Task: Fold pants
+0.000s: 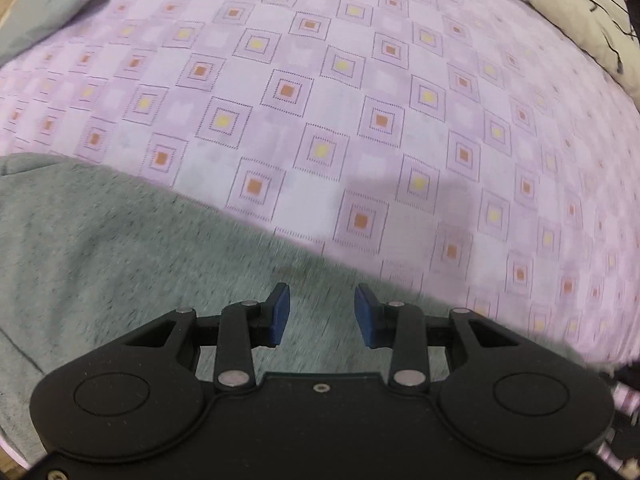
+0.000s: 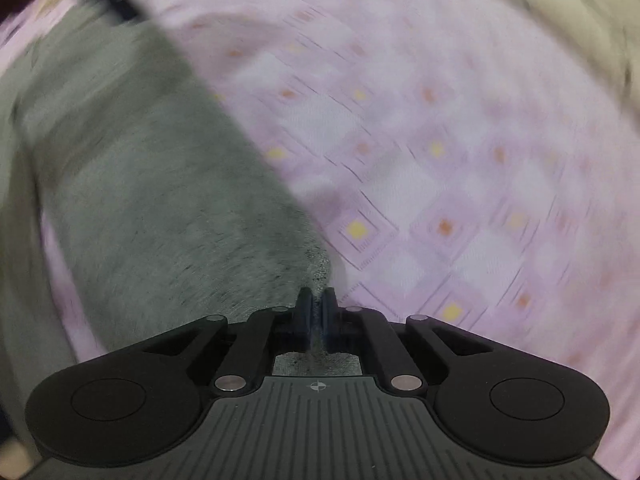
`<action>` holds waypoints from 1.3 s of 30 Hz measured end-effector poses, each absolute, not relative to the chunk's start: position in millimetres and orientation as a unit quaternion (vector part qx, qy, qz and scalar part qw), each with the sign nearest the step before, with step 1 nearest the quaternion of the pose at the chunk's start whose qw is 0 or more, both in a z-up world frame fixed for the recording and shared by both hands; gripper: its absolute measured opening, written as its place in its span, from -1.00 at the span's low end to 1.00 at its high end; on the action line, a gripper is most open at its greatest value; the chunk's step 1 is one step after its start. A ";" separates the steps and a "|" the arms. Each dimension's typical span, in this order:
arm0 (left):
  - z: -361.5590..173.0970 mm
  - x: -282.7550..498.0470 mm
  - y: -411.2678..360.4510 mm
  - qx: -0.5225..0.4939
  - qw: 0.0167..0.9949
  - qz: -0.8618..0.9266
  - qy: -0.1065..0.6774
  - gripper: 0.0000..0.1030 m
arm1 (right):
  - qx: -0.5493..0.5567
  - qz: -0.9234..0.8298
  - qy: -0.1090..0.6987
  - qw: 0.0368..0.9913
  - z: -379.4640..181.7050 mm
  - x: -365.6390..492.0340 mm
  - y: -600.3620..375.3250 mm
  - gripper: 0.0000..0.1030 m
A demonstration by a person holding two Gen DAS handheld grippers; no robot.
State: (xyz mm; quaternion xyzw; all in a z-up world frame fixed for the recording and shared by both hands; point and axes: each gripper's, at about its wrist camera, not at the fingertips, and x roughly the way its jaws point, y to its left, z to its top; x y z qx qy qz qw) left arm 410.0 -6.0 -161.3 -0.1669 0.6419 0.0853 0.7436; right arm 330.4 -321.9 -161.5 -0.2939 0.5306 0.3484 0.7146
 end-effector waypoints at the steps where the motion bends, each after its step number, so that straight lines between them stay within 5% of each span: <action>1: -163.4 413.0 -5.3 -0.170 0.741 0.085 0.644 -0.11 | -0.324 0.352 0.510 0.715 -157.0 315.2 -316.6 -0.90; 12: -178.4 430.1 -0.3 -0.200 0.717 0.097 0.661 -0.11 | -0.461 0.407 0.398 0.680 -148.5 204.9 -294.0 -0.90; 22: -189.7 420.8 -4.0 -0.169 0.709 0.105 0.676 -0.10 | -0.454 0.386 0.409 0.691 -155.5 192.4 -297.5 -0.90; 24: -199.9 422.9 -7.0 -0.170 0.699 0.103 0.687 -0.21 | -0.451 0.377 0.409 0.698 -153.4 190.6 -299.4 -0.90; 25: -204.5 422.6 -8.0 -0.173 0.694 0.101 0.692 -0.66 | -0.446 0.370 0.413 0.703 -152.1 191.8 -299.7 -0.90; 26: -205.3 420.4 -7.5 -0.177 0.693 0.107 0.691 -0.88 | -0.437 0.361 0.415 0.712 -149.6 193.8 -300.2 -0.90; 33: -118.7 349.4 -12.9 -0.178 0.793 0.078 0.578 -0.90 | -0.374 0.280 0.398 0.790 -118.5 187.2 -313.0 -0.88; 39: -92.5 246.8 -22.0 -0.139 0.816 0.065 0.558 -0.90 | -0.235 0.270 0.476 0.803 -117.7 162.1 -335.7 -0.78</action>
